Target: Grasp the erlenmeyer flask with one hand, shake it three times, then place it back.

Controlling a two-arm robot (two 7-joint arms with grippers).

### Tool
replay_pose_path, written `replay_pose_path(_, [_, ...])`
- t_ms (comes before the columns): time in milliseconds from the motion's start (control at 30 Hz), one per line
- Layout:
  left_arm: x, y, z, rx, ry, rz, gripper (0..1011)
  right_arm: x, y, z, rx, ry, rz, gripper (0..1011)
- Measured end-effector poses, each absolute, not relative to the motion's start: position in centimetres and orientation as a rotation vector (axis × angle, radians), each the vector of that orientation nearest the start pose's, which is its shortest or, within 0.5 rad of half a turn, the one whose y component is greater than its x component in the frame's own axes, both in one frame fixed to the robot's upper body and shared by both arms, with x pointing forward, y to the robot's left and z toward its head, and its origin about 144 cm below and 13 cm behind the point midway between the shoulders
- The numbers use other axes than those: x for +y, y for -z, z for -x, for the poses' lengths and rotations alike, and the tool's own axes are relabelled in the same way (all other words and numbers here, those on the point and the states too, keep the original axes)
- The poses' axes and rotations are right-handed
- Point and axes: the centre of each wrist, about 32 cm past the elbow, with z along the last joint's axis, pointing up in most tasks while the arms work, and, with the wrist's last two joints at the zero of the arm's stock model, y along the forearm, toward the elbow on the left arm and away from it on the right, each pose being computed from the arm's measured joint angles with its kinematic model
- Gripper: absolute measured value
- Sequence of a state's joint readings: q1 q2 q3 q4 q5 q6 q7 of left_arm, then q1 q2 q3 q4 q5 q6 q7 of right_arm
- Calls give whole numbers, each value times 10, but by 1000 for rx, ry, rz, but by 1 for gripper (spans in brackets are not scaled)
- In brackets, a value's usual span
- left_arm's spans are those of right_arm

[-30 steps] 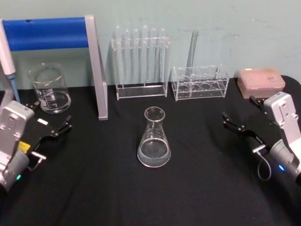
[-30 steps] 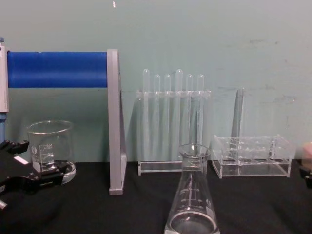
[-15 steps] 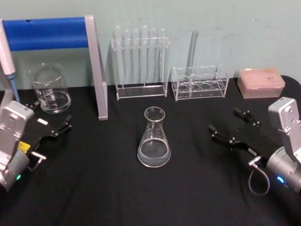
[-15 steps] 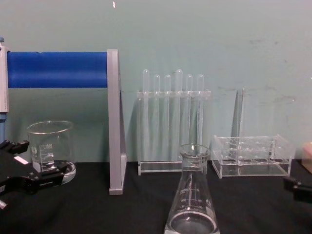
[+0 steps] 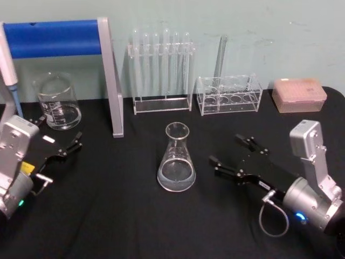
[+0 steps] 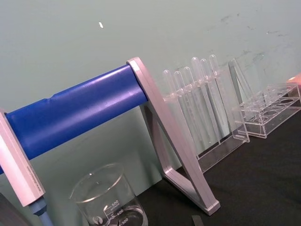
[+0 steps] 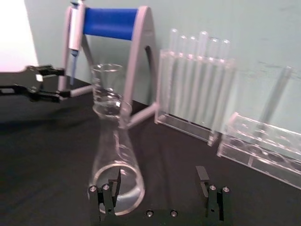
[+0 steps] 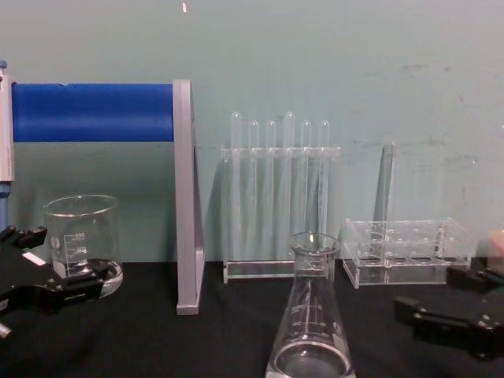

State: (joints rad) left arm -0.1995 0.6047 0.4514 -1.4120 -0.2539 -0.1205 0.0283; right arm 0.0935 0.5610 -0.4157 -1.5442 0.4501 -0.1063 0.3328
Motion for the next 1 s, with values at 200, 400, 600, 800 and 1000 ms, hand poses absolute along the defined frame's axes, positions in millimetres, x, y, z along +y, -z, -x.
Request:
replay_pose_path(200, [310,-1140,-489,-285,-1248,-305,1001,-264,-1139,-467,-47,831,78,1003])
replay_pose_path(400, [310,-1140,-489,-285,-1248,-304,1001,-251,-1136,-477,-56,799,67,1003])
replay_pose_path(600, [310,-1140,-489,-285,-1248,-305,1001,-239,-1133,-488,-64,782,60,1003])
replay_pose_path(800, [310,-1140,-489,-285,-1248,-305,1001,-230,-1132,-497,-71,774,57,1002])
replay_pose_path(1000, [310,-1140,-489,-285,-1248,-304,1001,-222,-1131,-506,-74,767,59,1002])
